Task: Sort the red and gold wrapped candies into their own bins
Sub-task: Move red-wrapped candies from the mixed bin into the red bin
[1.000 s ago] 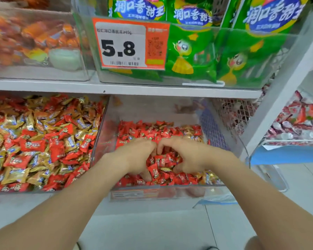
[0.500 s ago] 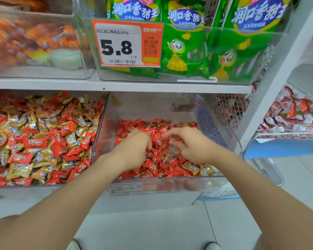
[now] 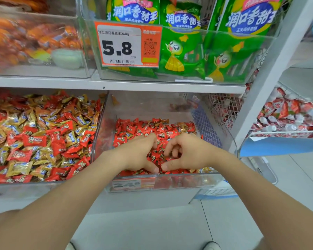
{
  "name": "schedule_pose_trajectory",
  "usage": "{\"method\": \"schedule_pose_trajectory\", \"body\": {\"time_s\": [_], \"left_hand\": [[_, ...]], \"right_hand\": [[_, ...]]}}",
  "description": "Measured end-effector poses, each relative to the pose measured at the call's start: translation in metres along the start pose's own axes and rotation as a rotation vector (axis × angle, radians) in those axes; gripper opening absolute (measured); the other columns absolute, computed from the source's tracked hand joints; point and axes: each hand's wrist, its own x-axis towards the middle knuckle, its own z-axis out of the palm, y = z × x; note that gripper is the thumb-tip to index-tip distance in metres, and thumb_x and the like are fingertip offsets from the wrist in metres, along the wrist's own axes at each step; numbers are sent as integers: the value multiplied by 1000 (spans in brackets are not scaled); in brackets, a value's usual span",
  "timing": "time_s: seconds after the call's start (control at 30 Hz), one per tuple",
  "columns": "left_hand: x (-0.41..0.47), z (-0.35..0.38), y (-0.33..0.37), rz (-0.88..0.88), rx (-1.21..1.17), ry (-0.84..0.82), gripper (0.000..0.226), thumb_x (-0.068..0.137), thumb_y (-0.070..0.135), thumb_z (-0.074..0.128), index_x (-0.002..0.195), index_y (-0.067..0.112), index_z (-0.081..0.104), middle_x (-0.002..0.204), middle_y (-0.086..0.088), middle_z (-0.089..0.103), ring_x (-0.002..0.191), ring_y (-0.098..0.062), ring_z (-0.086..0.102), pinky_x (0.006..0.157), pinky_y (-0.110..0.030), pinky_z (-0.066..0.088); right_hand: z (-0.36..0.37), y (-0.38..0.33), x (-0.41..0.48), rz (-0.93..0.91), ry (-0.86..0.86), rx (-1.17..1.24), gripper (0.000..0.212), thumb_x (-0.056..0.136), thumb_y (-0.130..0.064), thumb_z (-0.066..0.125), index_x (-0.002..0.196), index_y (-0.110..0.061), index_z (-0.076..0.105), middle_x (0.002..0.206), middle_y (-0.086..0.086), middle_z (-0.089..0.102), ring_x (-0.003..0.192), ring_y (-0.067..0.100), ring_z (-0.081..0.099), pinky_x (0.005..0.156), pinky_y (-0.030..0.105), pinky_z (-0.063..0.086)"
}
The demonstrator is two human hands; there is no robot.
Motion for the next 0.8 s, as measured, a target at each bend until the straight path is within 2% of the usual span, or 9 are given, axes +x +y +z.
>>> {"method": "schedule_pose_trajectory", "body": {"time_s": [0.07,0.17,0.27,0.4,0.5,0.6,0.7,0.77,0.8], "left_hand": [[4,5,1,62,20,-5,70,72,39,94,117,36,40,116,4,54,108,-21,51,95,-45,49],[8,9,3,106,114,-5,53,78,33,91,105,33,45,99,7,45,102,-21,49,93,-45,47],[13,12,-1,79,133,27,44,80,33,89,98,29,49,98,8,39,98,-20,51,91,-45,48],[13,15,-9,57,130,70,40,83,36,86,98,25,50,104,2,44,99,-21,52,88,-42,49],[8,11,-11,73,141,107,31,90,31,79,100,23,51,100,4,51,101,-20,49,81,-34,41],[0,5,-8,82,99,143,10,93,18,70,100,21,64,105,5,56,102,-13,48,85,-29,37],[-3,3,-4,46,17,174,13,90,17,70,79,20,77,84,14,72,82,2,61,100,-28,46],[-3,1,-1,18,-57,128,10,83,20,80,73,22,79,71,18,72,65,7,63,97,-30,53],[-2,2,-1,25,-73,99,8,79,25,86,74,23,80,68,19,71,64,6,64,94,-32,56]], "right_hand": [[5,2,1,-61,-40,-166,54,68,-58,93,112,-32,77,95,-8,71,86,6,65,77,22,50],[10,2,7,-141,-135,-207,59,74,-51,92,126,-32,73,107,-10,71,96,7,64,86,23,52],[13,0,14,-174,-162,-237,52,82,-45,86,130,-32,72,95,-7,71,85,9,63,81,29,54],[12,-1,18,-124,-140,-337,36,86,-43,80,120,-32,74,74,-14,57,70,5,54,73,34,54],[14,-2,16,-99,-102,-373,3,92,-34,72,93,-31,73,66,-12,55,66,8,53,73,38,54],[12,1,14,-61,-20,-273,26,97,-26,67,73,-31,59,58,-4,57,55,10,50,62,32,43],[0,3,10,-6,41,-125,26,105,-32,61,80,-30,58,57,1,57,49,8,48,54,27,33],[-4,5,7,19,57,-93,25,109,-38,54,86,-29,57,60,3,57,49,6,49,55,30,36],[-5,6,5,31,58,-75,26,110,-38,52,91,-23,60,65,6,61,53,7,54,58,33,40]]}}
